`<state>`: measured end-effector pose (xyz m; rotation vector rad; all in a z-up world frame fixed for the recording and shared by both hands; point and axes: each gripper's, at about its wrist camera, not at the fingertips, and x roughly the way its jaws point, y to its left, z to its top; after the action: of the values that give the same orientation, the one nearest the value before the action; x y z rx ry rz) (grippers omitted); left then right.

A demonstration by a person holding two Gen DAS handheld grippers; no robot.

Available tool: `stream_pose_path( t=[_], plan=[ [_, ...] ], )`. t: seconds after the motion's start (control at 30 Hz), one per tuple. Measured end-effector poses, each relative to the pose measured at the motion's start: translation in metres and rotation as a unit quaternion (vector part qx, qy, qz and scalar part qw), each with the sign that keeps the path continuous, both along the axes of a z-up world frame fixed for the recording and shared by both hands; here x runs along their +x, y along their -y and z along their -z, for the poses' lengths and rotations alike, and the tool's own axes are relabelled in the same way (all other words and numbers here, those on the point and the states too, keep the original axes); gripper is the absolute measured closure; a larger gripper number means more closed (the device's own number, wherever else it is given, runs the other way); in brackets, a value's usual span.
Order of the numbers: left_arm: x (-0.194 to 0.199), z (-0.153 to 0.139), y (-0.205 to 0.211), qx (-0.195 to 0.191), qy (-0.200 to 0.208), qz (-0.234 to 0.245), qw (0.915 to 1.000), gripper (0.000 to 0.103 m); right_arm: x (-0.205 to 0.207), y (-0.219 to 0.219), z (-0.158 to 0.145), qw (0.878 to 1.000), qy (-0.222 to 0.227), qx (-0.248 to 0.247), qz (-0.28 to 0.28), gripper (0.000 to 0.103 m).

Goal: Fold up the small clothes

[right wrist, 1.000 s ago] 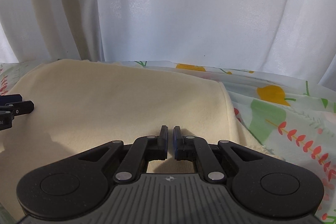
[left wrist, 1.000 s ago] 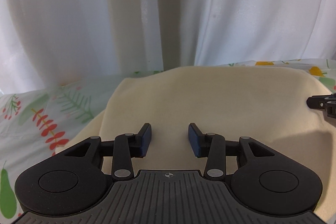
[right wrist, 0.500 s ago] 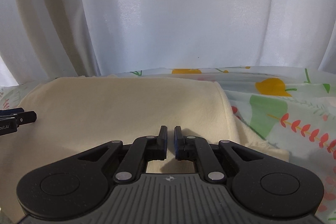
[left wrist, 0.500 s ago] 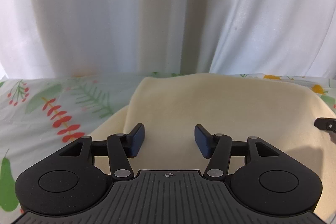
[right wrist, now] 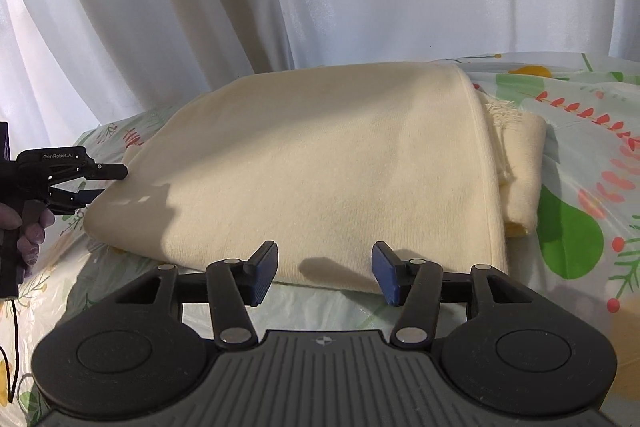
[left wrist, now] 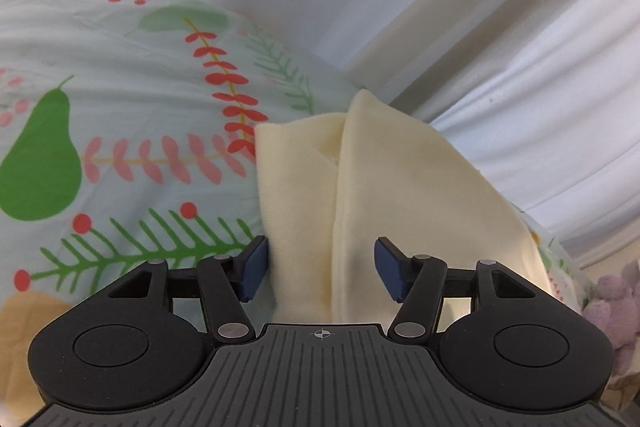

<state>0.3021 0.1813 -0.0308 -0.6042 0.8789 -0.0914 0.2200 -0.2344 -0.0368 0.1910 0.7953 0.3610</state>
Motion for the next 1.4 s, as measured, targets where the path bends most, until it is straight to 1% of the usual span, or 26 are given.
stream_pose_path(
  t=[0.07,0.13,0.17,0.23,0.27,0.3,0.33,0.4,0.53,0.7,0.73,0.8,0.9,1.0,1.07,1.1,1.13,1.17,1.2,1.23,1.27,1.33,1.37,1.4],
  plan=[
    [0.002,0.001,0.002,-0.007,-0.002,0.005,1.0,0.042,-0.001,-0.002,-0.001,1.0,0.004,0.004,0.006,0.051],
    [0.005,0.004,0.002,-0.014,-0.003,0.007,0.9999,0.054,-0.004,-0.007,-0.004,1.0,0.013,0.0,-0.001,0.051],
    [0.007,0.007,0.0,-0.02,-0.009,0.006,0.9997,0.064,-0.005,-0.008,-0.005,1.0,0.014,0.001,-0.003,0.051],
    [0.009,0.01,-0.004,-0.034,-0.011,0.002,0.9994,0.071,-0.007,-0.012,-0.004,1.0,0.009,0.0,-0.009,0.053],
    [0.009,0.012,-0.006,-0.043,-0.01,0.002,0.999,0.079,-0.008,-0.014,-0.004,1.0,0.01,-0.003,-0.009,0.054],
    [0.008,0.012,-0.007,-0.049,-0.007,0.0,0.9988,0.083,-0.009,-0.016,-0.004,1.0,0.012,-0.01,-0.007,0.06],
    [0.007,0.012,-0.008,-0.055,-0.004,-0.002,0.9985,0.084,-0.009,-0.017,-0.004,1.0,0.012,-0.015,-0.006,0.066],
    [0.004,0.006,-0.008,-0.059,0.007,-0.002,0.9982,0.085,-0.009,-0.018,-0.004,1.0,0.011,-0.021,0.002,0.071],
    [0.0,-0.018,0.005,-0.046,0.041,0.018,0.9979,0.086,-0.006,-0.014,-0.005,0.999,0.01,-0.021,0.023,0.079],
    [0.0,-0.058,0.046,-0.045,0.089,0.057,0.9934,0.087,-0.002,-0.006,-0.005,0.999,0.015,-0.02,0.042,0.081],
    [0.001,-0.065,0.061,-0.039,0.098,0.071,0.9919,0.087,-0.002,-0.005,-0.005,0.999,0.016,-0.019,0.044,0.081],
    [0.002,-0.073,0.093,-0.014,0.111,0.099,0.9888,0.086,-0.001,-0.003,-0.004,0.998,0.017,-0.015,0.052,0.081],
    [0.006,-0.068,0.144,0.043,0.111,0.136,0.9836,0.086,0.0,0.0,-0.004,0.998,0.018,-0.008,0.059,0.081],
    [0.008,-0.046,0.187,0.088,0.097,0.164,0.9778,0.086,0.001,0.002,-0.003,0.998,0.02,-0.002,0.059,0.081],
    [0.008,-0.028,0.205,0.099,0.072,0.174,0.9771,0.086,0.001,0.005,-0.001,0.998,0.02,0.0,0.062,0.081],
    [0.004,-0.02,0.208,0.096,0.064,0.177,0.9774,0.083,0.001,0.007,0.0,0.998,0.018,0.0,0.065,0.08],
    [0.001,-0.017,0.211,0.098,0.074,0.174,0.977,0.082,0.001,0.008,0.001,0.998,0.017,0.001,0.067,0.08],
    [-0.004,-0.017,0.212,0.108,0.084,0.178,0.9744,0.081,0.002,0.01,0.002,0.998,0.016,0.003,0.069,0.08],
    [-0.008,-0.021,0.212,0.115,0.084,0.185,0.9725,0.081,0.004,0.012,0.003,0.997,0.014,0.005,0.071,0.08],
    [-0.011,-0.027,0.21,0.111,0.081,0.189,0.9723,0.081,0.005,0.013,0.003,0.997,0.014,0.007,0.072,0.08],
    [-0.015,-0.034,0.206,0.098,0.084,0.192,0.973,0.081,0.005,0.014,0.003,0.997,0.015,0.008,0.071,0.08],
    [-0.029,-0.051,0.193,0.071,0.1,0.189,0.9744,0.081,0.006,0.016,0.004,0.997,0.016,0.008,0.072,0.08],
    [-0.038,-0.06,0.184,0.067,0.113,0.179,0.9749,0.08,0.007,0.017,0.004,0.997,0.018,0.01,0.073,0.08],
    [-0.044,-0.067,0.178,0.071,0.125,0.166,0.9755,0.079,0.007,0.018,0.004,0.997,0.019,0.012,0.073,0.08]
  ],
)
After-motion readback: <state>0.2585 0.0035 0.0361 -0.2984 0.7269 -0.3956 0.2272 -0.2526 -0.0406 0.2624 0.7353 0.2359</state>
